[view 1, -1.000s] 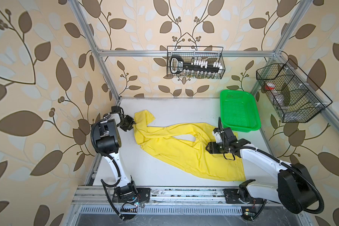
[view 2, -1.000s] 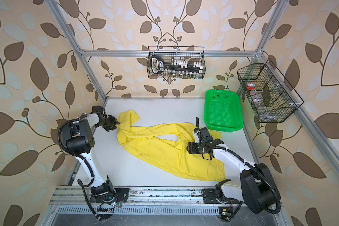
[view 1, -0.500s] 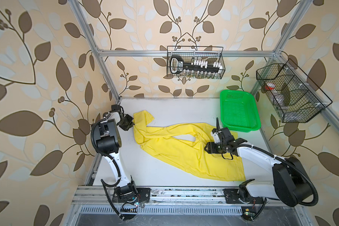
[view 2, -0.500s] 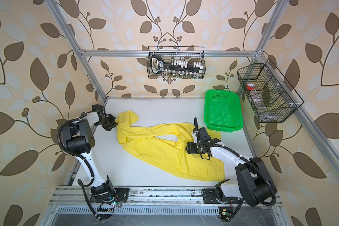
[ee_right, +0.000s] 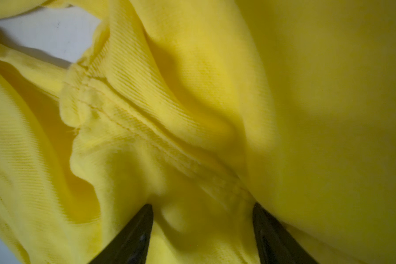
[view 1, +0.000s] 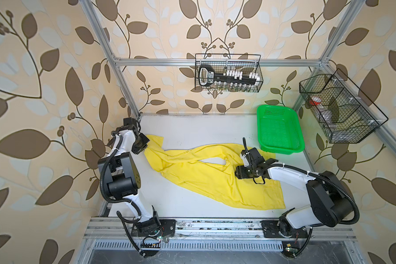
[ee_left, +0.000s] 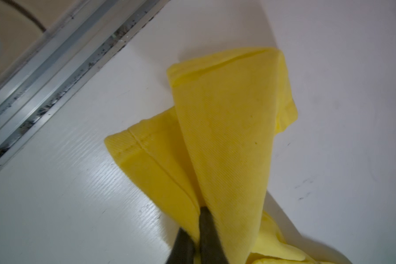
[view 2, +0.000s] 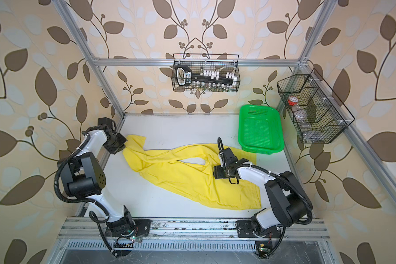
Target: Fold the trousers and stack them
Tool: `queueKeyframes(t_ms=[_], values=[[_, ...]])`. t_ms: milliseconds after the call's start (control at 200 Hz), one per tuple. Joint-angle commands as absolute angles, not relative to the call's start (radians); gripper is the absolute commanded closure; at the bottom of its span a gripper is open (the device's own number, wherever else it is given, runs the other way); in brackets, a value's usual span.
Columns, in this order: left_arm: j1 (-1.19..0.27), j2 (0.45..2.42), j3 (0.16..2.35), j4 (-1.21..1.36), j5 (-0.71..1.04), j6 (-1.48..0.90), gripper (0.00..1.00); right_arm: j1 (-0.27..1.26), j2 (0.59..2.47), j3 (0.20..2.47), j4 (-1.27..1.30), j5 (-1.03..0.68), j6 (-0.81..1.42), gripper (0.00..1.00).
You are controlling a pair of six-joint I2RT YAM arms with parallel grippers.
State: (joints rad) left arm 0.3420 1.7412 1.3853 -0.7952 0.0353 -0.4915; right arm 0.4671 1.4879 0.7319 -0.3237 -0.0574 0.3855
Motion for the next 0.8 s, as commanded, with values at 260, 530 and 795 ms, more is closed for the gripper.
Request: queueKeyframes(t_ms=[260,530,795], values=[[0.349,1.649,1.230,-0.911,-0.351,-0.445,0.89,0.419,1.485,0.660,-0.356,0.071,0.428,0.29],[0.350,1.643,1.129,-0.876,-0.486,-0.436,0.89,0.392,1.452,0.640,-0.384,0.136,0.458,0.29],[0.350,1.658,1.109,-0.885,-0.435,-0.431,0.85,0.285,1.341,0.598,-0.421,0.106,0.444,0.30]])
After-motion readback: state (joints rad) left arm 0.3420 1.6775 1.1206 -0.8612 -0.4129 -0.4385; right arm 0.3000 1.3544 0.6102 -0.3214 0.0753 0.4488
